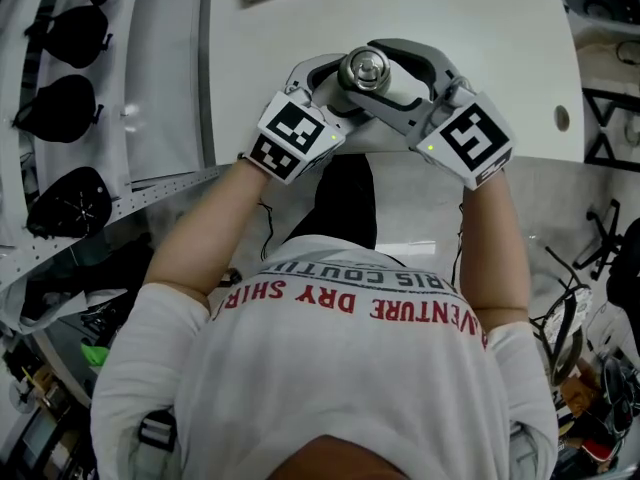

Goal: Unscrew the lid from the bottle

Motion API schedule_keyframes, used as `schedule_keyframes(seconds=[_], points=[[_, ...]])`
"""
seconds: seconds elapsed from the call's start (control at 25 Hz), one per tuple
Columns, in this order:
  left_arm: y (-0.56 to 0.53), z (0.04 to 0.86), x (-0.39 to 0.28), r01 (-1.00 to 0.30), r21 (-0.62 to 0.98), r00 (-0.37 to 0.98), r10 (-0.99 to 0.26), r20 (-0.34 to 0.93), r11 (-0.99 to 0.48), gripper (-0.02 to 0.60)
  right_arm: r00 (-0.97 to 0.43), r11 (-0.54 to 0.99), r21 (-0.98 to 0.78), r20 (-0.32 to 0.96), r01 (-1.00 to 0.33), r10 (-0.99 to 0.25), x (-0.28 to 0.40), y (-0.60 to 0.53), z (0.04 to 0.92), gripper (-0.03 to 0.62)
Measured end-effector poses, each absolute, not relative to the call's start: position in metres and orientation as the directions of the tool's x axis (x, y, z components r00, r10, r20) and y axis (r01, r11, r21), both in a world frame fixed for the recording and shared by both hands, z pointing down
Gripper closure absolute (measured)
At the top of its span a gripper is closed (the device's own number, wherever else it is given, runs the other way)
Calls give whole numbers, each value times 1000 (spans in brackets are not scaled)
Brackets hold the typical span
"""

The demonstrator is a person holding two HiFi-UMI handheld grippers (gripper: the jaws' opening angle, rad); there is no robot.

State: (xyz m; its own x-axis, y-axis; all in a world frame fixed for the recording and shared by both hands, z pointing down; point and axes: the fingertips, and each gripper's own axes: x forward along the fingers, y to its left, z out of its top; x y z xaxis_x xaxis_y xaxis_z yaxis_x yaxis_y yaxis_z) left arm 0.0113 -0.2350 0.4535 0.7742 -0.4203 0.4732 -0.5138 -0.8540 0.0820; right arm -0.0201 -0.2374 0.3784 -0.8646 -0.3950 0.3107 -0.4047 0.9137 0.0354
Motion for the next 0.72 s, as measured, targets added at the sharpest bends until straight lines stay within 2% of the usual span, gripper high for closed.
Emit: schedule_keyframes(seconds=[0.2,0.48,0.6,0.72], points=[[-235,454,8,-301,82,835,-221,504,-950,204,-888,951,46,345,-307,-303,-24,-239,380,330],[-228,455,7,-22,89,865,26,500,-996,205,-937,982,-4,303,-186,-176,-30,-234,376,330],[-228,455,5,25,94,850,71,522,-995,204,-937,984,-9,307,-178,-166,-30,-234,377,330],[-228,455,4,5,94,851,54,522,-996,204,-934,984,-4,313,-180,-170,-30,-235,379,330]])
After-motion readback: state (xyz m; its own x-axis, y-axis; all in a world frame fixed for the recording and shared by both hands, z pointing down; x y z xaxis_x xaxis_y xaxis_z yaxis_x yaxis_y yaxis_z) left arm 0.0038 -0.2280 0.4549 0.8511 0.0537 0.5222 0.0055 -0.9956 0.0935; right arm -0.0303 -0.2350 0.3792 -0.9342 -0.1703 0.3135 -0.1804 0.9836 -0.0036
